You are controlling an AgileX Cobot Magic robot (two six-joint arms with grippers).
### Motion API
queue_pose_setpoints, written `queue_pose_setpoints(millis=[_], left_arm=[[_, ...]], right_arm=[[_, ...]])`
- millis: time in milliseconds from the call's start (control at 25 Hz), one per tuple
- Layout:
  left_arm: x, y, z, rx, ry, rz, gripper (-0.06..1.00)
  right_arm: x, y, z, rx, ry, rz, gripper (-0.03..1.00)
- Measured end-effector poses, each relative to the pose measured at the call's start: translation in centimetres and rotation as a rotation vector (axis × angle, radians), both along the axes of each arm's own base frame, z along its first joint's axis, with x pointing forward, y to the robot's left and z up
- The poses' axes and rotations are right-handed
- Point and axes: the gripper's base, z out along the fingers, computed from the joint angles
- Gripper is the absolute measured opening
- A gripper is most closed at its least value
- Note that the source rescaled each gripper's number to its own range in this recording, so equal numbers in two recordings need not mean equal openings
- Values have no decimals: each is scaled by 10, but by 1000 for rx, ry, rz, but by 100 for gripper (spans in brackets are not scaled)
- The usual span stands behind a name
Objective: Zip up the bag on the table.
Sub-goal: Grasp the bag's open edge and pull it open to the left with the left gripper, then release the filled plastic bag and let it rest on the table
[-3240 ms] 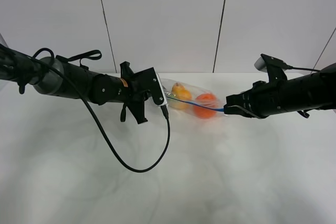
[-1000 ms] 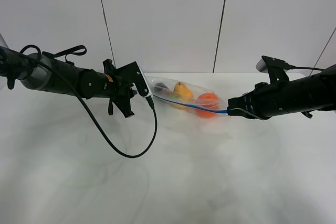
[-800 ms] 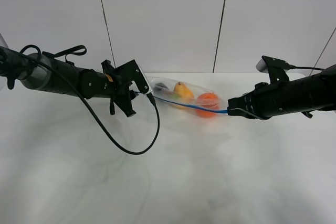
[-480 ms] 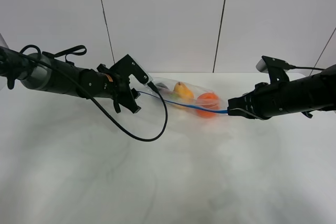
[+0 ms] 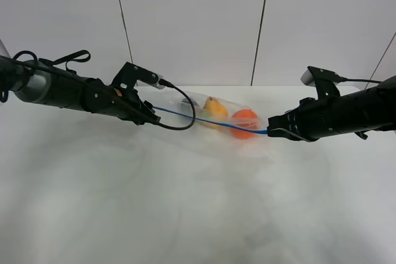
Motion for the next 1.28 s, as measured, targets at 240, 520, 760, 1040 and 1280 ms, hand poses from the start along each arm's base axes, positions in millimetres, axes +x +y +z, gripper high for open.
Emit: queue_pose_setpoints(millis=[240, 520, 760, 1040, 1280], left_arm=[[3, 37, -6, -13, 100, 114, 71], [4, 71, -10, -27, 168, 219, 71], [6, 98, -10, -32, 175, 286, 71], [3, 119, -13, -39, 221, 345, 71], [2, 124, -12, -88, 258, 413, 71]], right_arm=[[0, -1, -1, -16, -4, 5, 0], [0, -1, -1, -21, -6, 6, 0], [0, -1, -1, -22, -6, 6, 0], [0, -2, -1, -27, -9, 3, 0], [0, -2, -1, -28, -10, 1, 0]])
